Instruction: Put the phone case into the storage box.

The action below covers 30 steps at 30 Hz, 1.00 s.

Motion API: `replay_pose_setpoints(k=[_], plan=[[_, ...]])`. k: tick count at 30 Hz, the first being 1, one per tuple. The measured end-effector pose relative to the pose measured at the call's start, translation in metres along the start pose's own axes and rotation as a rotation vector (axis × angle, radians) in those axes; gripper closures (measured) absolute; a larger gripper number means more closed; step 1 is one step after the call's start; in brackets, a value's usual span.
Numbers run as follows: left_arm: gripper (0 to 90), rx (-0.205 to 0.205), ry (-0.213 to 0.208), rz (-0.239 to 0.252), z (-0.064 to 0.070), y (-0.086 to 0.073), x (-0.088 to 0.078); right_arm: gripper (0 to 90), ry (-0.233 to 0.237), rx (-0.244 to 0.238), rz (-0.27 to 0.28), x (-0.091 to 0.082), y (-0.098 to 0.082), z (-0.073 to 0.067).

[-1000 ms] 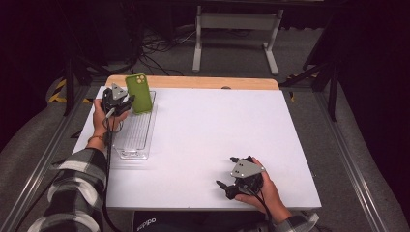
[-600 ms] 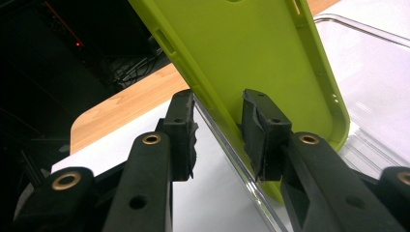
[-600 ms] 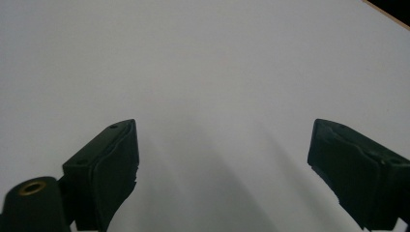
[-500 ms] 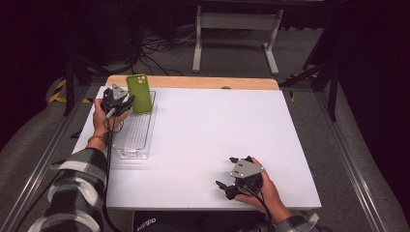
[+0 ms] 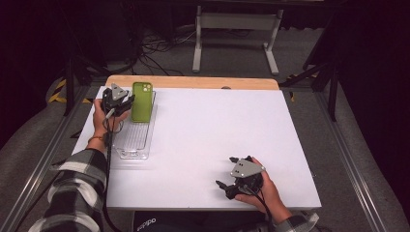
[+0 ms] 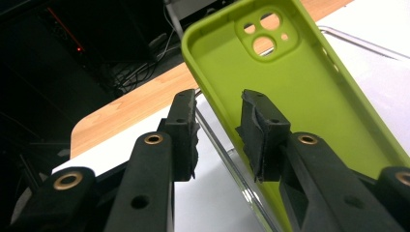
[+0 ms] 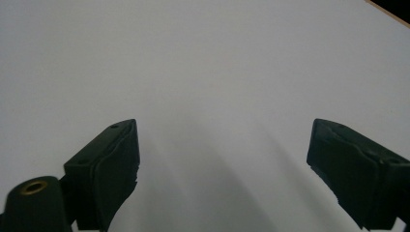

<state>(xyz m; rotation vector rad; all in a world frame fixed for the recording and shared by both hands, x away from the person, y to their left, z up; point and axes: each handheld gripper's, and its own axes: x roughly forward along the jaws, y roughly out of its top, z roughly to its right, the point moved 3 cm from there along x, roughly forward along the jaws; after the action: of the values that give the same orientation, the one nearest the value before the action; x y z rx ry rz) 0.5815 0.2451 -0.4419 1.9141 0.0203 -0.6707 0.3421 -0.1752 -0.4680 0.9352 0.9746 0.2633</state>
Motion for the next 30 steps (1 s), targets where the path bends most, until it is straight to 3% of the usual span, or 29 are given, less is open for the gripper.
replay_pose_setpoints(k=[21,27,28,30], plan=[[67.6,-0.002,-0.009,0.036,0.003,0.006,-0.007,12.0,-0.018,-0.007,0.018,-0.003,0.002,0.002],[67.4,-0.001,-0.016,0.053,0.005,0.009,-0.01,12.4,-0.049,-0.01,0.067,-0.009,0.005,0.002],[67.4,0.019,-0.011,0.054,0.004,0.011,-0.012,12.4,-0.06,-0.012,0.079,-0.01,0.007,0.003],[67.0,0.007,-0.023,0.068,0.006,0.013,-0.015,12.2,-0.071,-0.01,0.094,-0.012,0.008,0.004]])
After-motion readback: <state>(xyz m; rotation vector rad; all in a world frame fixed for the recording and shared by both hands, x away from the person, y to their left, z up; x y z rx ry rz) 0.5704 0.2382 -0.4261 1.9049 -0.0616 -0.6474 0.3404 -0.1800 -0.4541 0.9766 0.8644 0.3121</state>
